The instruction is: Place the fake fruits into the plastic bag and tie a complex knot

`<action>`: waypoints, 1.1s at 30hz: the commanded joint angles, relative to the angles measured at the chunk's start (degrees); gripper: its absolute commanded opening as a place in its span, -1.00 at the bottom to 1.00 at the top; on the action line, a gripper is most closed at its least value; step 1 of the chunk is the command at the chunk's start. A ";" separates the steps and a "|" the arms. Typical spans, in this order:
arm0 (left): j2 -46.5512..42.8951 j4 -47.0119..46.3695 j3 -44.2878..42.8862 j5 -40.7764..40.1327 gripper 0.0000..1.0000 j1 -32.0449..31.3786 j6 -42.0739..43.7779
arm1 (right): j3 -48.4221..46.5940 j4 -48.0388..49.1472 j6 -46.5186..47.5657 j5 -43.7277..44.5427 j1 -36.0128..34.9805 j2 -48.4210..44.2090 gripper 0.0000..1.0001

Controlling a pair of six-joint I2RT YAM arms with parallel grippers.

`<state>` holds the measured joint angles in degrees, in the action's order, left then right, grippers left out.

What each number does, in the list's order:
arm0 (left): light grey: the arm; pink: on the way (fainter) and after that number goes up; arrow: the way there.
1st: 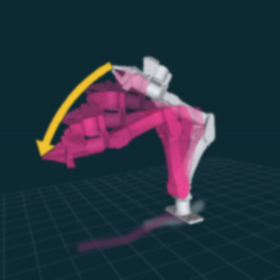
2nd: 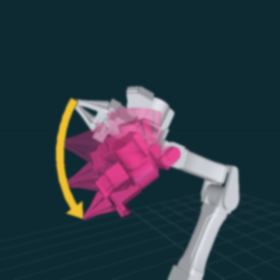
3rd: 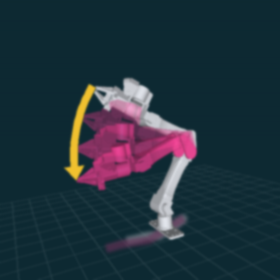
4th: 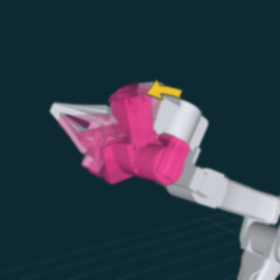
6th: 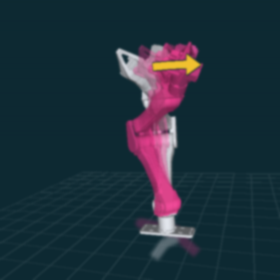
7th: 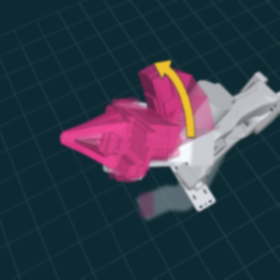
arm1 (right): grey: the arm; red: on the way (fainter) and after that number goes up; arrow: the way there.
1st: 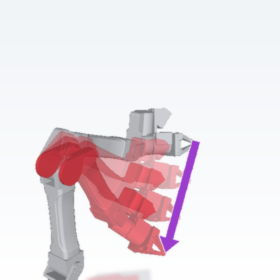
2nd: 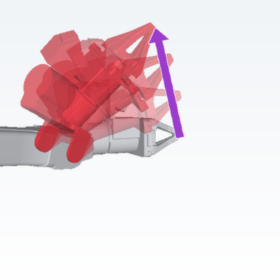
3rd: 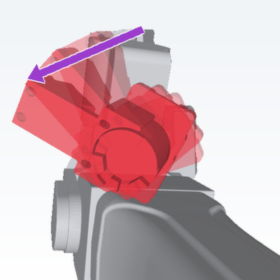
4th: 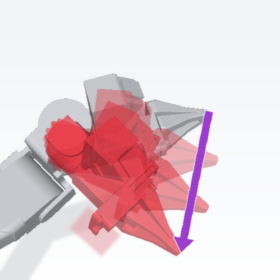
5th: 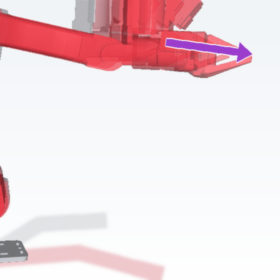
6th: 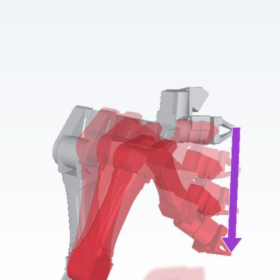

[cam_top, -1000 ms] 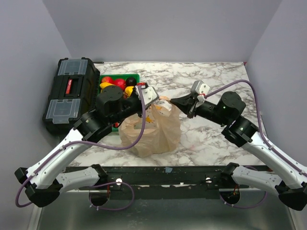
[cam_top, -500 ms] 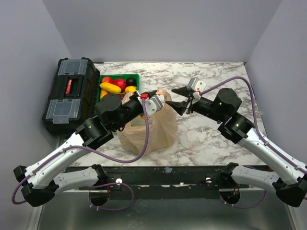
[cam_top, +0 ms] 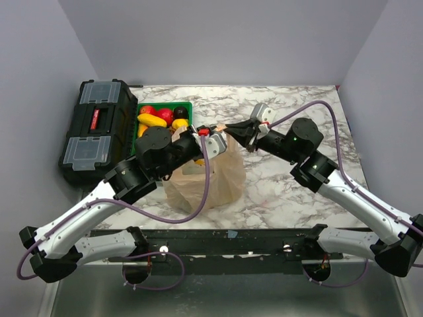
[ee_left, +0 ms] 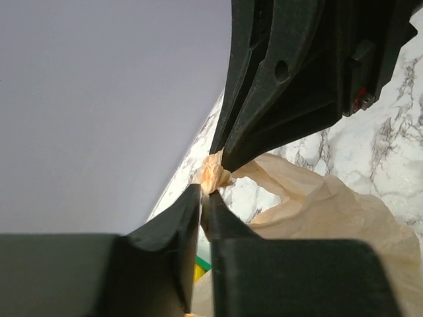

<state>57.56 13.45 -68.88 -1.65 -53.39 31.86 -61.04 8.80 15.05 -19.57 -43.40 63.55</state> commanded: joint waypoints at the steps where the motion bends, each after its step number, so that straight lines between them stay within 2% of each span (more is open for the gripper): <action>1: -1.84 8.51 -4.89 5.75 -0.45 -0.32 -1.52 | -0.50 3.33 0.11 -0.76 0.16 0.17 -0.88; 2: -2.50 11.14 -5.87 7.62 -0.27 -0.32 -1.81 | -0.25 3.61 0.13 -0.38 0.15 0.08 -0.97; 6: -3.34 23.44 -12.74 16.49 0.32 2.49 -4.51 | 1.55 6.84 -0.58 0.89 0.16 -0.89 -0.99; 9: -0.85 31.94 -19.36 28.80 0.53 10.52 -6.40 | 3.18 8.93 -1.27 -1.04 0.18 -2.03 -0.99; 12: 2.44 38.24 -24.60 39.11 0.55 15.48 -1.50 | 4.45 10.75 -2.53 -4.78 0.16 -2.64 -0.99; 16: 5.64 41.05 -26.33 44.26 0.53 15.67 8.18 | 4.02 10.73 -5.32 -6.95 0.16 -2.09 -0.99; 23: 9.23 34.40 -26.71 42.70 0.63 14.72 6.03 | 2.30 7.73 -10.79 -8.35 0.20 -1.50 -0.99; 29: 8.72 27.55 -22.66 40.24 0.66 12.21 5.71 | 2.07 6.66 -13.81 -8.67 0.15 -1.34 -0.99; 31: 9.01 25.93 -22.00 39.01 0.57 11.39 5.20 | 2.04 6.20 -14.01 -8.95 0.16 -1.37 -0.99; 33: 9.69 24.90 -22.20 37.33 0.37 11.02 3.81 | 2.15 5.81 -13.84 -9.33 0.15 -1.58 -0.99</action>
<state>67.35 43.48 -91.74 38.13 -41.17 36.88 -57.36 16.34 2.81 -26.74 -43.38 62.15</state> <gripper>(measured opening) 0.796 0.008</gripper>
